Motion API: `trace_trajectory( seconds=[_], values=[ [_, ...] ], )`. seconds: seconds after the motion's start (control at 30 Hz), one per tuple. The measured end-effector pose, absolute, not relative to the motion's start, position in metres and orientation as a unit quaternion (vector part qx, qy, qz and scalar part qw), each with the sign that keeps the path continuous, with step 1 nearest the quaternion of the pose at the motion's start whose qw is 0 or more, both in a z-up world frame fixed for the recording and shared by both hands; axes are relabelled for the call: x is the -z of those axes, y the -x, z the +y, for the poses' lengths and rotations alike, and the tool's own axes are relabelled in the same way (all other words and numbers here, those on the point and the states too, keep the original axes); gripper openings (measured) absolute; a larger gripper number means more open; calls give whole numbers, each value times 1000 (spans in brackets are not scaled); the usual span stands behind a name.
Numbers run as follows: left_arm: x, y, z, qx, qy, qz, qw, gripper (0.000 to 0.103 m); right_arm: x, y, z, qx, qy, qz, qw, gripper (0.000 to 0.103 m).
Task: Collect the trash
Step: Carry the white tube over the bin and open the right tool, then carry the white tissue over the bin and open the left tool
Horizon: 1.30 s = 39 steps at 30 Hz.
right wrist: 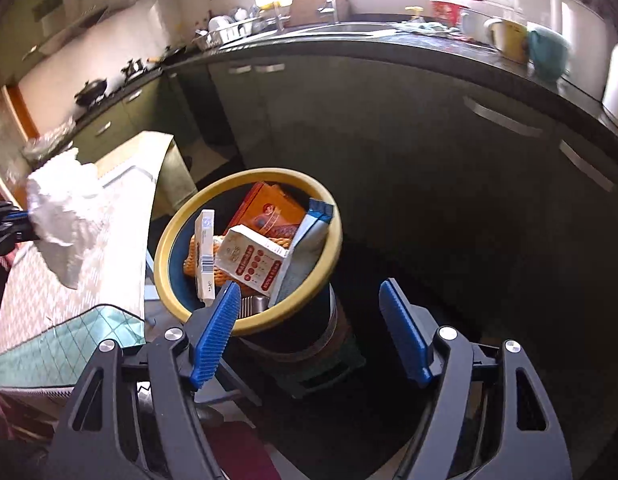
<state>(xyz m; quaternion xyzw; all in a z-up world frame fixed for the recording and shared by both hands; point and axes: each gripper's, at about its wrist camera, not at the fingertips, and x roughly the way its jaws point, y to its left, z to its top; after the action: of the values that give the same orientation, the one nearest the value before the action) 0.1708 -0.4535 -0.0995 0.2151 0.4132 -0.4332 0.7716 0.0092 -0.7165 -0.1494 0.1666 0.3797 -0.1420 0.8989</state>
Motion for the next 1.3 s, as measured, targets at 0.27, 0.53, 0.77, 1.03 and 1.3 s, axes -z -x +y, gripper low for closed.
trace_trajectory(
  seconds=[0.27,0.53,0.77,1.03,1.3],
  values=[
    [145,-188,-548,440,-202,455,747,9,168,37,-744,160,-244,360,886,72],
    [186,-207,-589,407,-188,501,741,12,189,48,-746,145,-273,368,877,72],
    [207,-221,-593,355,-201,506,760,77,184,51,-738,142,-262,366,882,75],
    [178,-206,-527,378,-145,500,766,77,172,49,-726,150,-246,363,886,76],
    [94,-148,-361,335,-130,362,860,96,134,40,-671,89,-187,342,917,87]
  ],
)
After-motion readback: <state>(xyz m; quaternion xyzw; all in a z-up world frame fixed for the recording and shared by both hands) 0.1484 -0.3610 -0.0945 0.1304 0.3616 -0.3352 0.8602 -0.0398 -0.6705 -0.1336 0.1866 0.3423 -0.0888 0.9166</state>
